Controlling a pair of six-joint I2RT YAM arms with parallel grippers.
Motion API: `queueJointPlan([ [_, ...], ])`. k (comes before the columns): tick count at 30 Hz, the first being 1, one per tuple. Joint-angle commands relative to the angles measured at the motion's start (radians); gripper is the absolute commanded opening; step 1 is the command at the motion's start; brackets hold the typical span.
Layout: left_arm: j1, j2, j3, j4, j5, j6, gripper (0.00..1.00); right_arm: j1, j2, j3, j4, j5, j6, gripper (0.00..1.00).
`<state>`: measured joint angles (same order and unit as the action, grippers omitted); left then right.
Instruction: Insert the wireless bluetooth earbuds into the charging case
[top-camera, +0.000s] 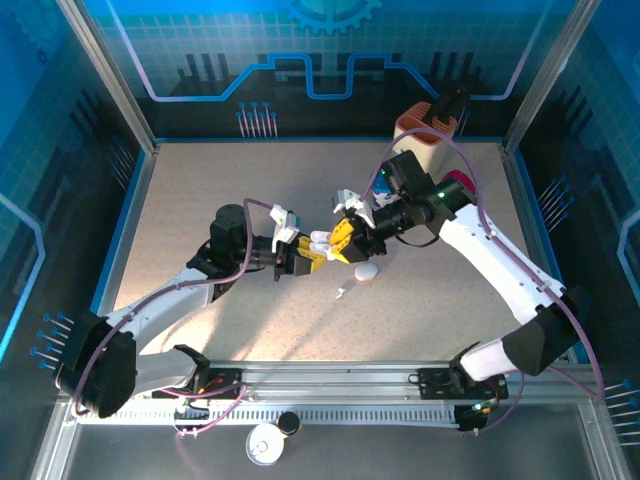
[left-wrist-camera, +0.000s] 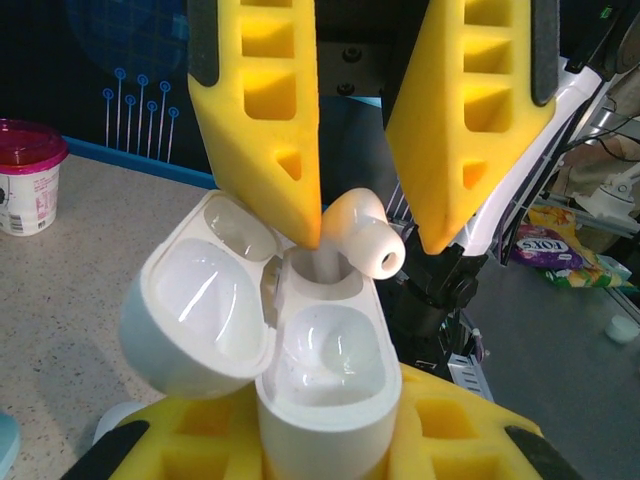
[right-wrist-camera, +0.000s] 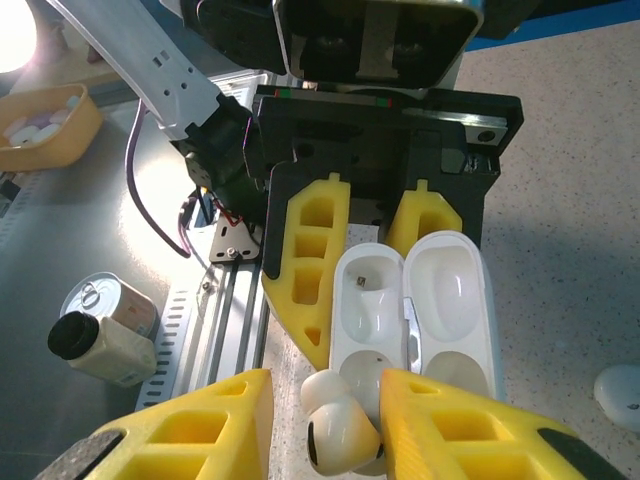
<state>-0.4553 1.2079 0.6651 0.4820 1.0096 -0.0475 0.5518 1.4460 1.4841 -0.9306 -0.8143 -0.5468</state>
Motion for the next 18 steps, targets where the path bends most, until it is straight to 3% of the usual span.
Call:
queueJointPlan([
  [1, -0.017, -0.015, 0.043, 0.100, 0.090, 0.016, 0.20, 0.006, -0.013, -0.004, 0.076, 0.052, 0.033, 0.33],
  [18, -0.016, 0.014, 0.028, 0.144, 0.044, 0.004, 0.19, 0.004, -0.183, -0.138, 0.384, -0.030, 0.271, 0.42],
])
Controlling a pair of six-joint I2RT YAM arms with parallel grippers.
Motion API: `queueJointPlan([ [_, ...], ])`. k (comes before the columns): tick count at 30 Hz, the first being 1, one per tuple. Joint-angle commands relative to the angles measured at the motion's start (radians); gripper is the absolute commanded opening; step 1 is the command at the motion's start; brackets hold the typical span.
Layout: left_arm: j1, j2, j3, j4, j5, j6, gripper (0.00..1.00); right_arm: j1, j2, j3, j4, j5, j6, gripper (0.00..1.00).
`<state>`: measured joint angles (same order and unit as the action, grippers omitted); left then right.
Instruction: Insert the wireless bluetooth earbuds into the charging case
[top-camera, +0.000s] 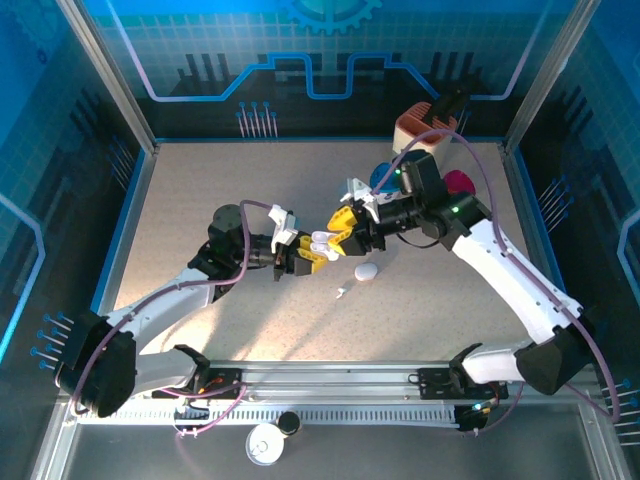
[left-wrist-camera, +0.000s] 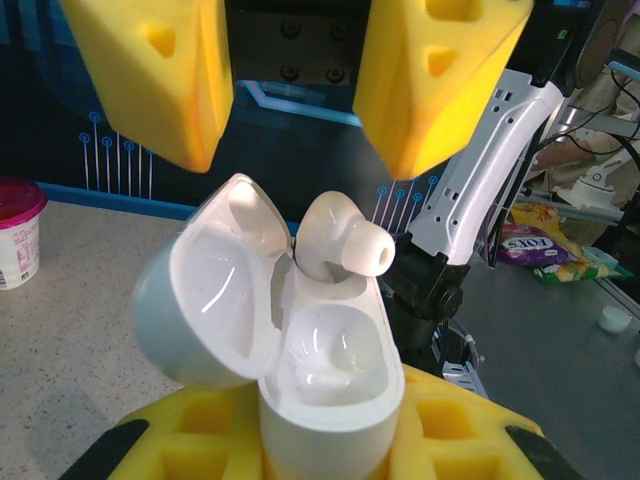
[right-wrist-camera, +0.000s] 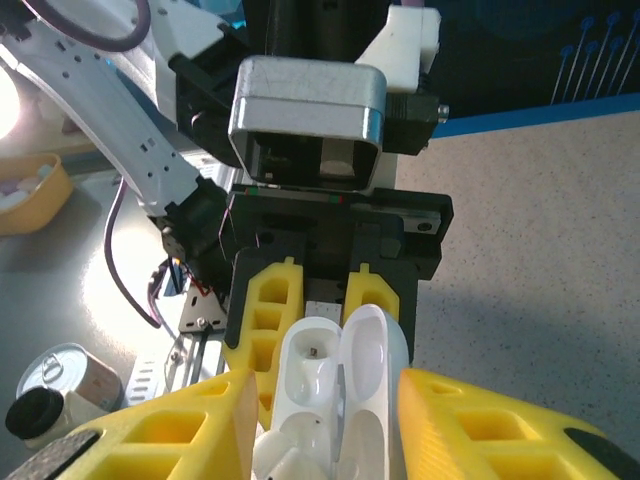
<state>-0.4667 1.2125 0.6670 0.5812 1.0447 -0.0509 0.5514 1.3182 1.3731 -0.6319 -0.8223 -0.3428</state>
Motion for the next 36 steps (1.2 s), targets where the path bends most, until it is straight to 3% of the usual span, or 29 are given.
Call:
queueJointPlan([
  [1, -0.003, 0.011, 0.025, 0.046, 0.004, 0.009, 0.19, 0.003, -0.069, -0.037, 0.102, -0.021, 0.082, 0.43],
  [5, -0.003, 0.018, 0.023, 0.061, -0.014, 0.015, 0.19, 0.004, -0.130, -0.082, 0.142, 0.038, 0.125, 0.52],
  [10, -0.002, 0.016, 0.025, 0.065, -0.023, 0.028, 0.19, 0.004, -0.175, -0.139, 0.139, 0.160, 0.149, 0.76],
  [13, -0.001, 0.012, 0.026, 0.067, -0.022, 0.031, 0.19, 0.002, -0.178, -0.164, 0.124, 0.205, 0.151, 0.84],
  [36, -0.002, 0.010, 0.030, 0.069, -0.023, 0.033, 0.19, 0.014, -0.076, -0.123, 0.153, 0.303, 0.242, 0.82],
])
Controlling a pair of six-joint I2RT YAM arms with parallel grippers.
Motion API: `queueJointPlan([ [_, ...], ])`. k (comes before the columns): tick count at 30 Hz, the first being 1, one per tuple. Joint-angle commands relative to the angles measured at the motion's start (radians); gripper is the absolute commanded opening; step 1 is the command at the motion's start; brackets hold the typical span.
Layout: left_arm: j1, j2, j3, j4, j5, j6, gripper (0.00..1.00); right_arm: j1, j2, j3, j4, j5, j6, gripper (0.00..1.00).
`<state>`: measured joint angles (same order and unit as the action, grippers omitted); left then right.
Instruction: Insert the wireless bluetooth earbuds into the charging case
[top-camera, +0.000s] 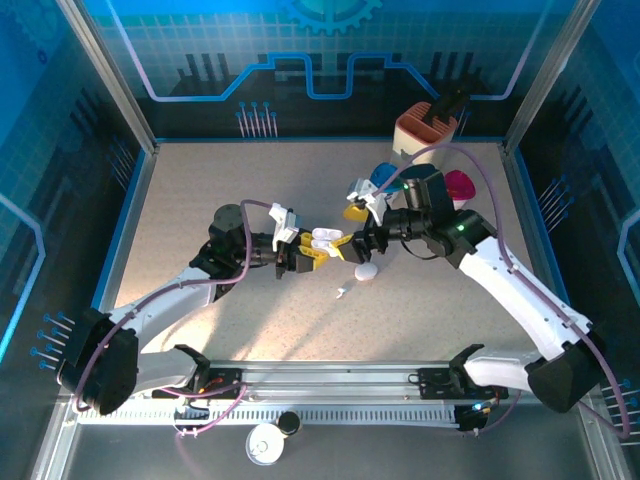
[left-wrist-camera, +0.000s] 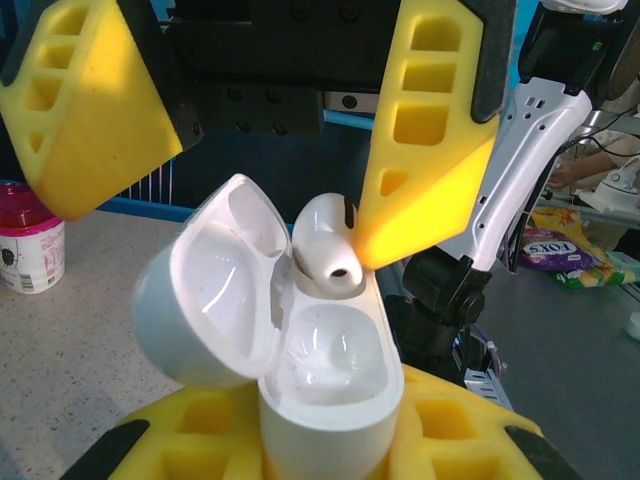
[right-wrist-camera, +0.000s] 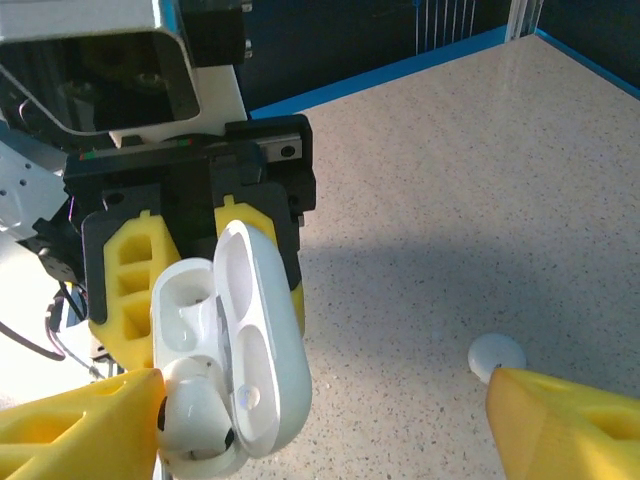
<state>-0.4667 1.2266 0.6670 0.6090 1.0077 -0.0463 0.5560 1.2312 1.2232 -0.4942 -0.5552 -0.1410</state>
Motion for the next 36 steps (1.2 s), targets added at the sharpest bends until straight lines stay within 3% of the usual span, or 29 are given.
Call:
queueJointPlan([
  [1, -0.001, -0.003, 0.028, 0.041, 0.011, 0.029, 0.19, 0.010, 0.010, 0.026, 0.018, 0.042, 0.052, 0.82],
  [12, 0.029, 0.023, -0.025, 0.143, -0.067, 0.024, 0.20, -0.041, -0.152, -0.110, 0.165, -0.079, 0.236, 0.82],
  [16, 0.056, 0.036, -0.034, 0.174, -0.077, 0.016, 0.20, -0.053, -0.159, -0.137, 0.138, 0.089, 0.399, 0.77],
  [20, 0.112, 0.019, -0.068, 0.195, -0.113, 0.020, 0.20, -0.082, -0.094, -0.137, -0.018, 0.235, 0.574, 0.70],
  [22, 0.128, 0.002, -0.089, 0.196, -0.157, 0.036, 0.20, -0.082, -0.044, -0.132, -0.098, 0.235, 0.606, 0.62],
  [26, 0.141, -0.028, -0.120, 0.190, -0.207, 0.055, 0.20, -0.066, 0.074, -0.122, -0.217, 0.245, 0.680, 0.57],
  [31, 0.143, -0.037, -0.133, 0.188, -0.215, 0.057, 0.20, -0.032, 0.223, -0.121, -0.255, 0.222, 0.786, 0.47],
  [36, 0.143, -0.041, -0.137, 0.186, -0.207, 0.054, 0.20, 0.014, 0.369, -0.099, -0.272, 0.218, 0.818, 0.43],
])
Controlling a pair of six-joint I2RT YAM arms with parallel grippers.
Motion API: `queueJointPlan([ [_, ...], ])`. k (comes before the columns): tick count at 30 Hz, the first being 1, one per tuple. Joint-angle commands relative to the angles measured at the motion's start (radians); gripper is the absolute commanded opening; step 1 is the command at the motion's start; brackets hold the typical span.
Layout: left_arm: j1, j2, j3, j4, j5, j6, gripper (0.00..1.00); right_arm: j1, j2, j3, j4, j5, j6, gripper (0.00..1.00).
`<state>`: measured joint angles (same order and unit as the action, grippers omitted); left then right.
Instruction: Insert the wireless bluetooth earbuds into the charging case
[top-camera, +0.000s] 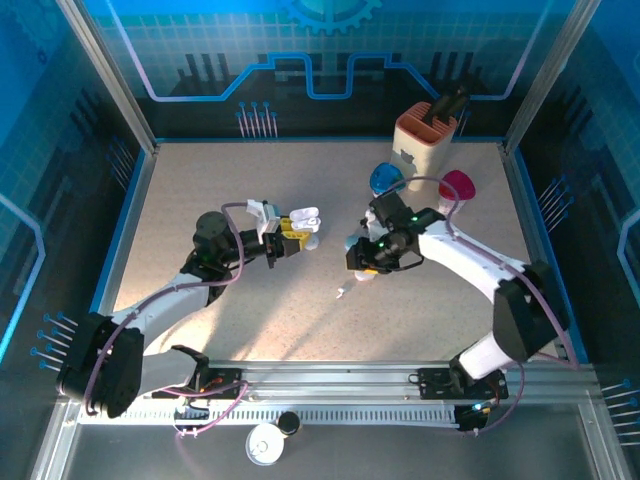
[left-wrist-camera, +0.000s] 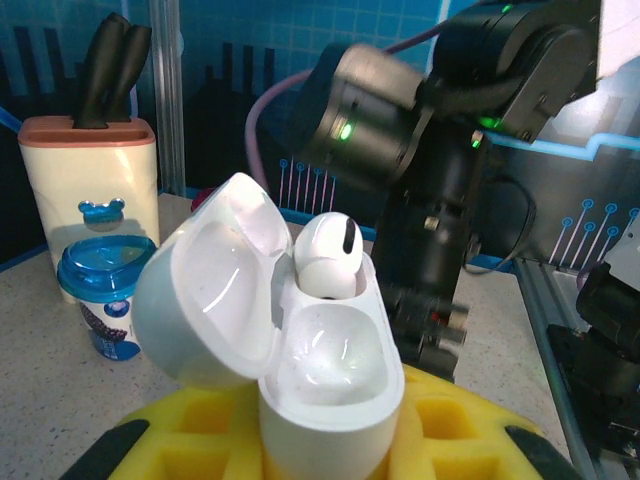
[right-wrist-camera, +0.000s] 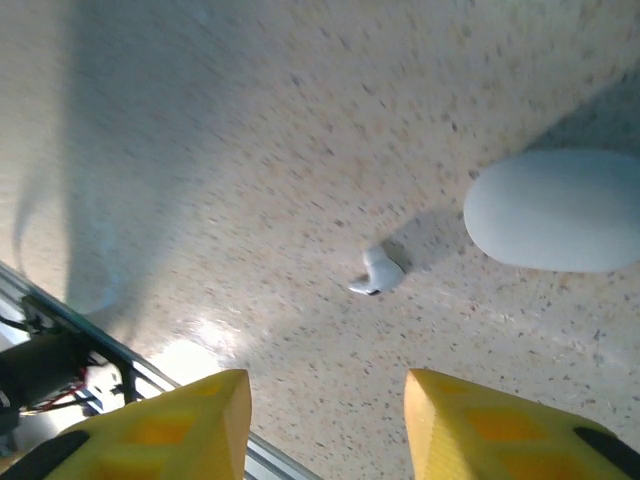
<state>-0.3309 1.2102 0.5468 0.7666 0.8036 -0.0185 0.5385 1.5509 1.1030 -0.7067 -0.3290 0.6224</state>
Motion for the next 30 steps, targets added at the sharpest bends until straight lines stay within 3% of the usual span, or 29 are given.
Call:
queueJointPlan([
  [1, 0.007, -0.025, -0.019, 0.029, -0.004, 0.027, 0.20, 0.039, 0.071, 0.030, -0.066, -0.002, 0.052, 0.42],
  [6, 0.008, -0.026, -0.028, 0.030, 0.002, 0.027, 0.20, 0.061, 0.180, 0.063, -0.071, 0.016, 0.034, 0.34],
  [30, 0.007, -0.041, -0.042, 0.032, 0.021, 0.010, 0.20, 0.115, 0.448, 0.195, -0.117, 0.045, -0.034, 0.31],
])
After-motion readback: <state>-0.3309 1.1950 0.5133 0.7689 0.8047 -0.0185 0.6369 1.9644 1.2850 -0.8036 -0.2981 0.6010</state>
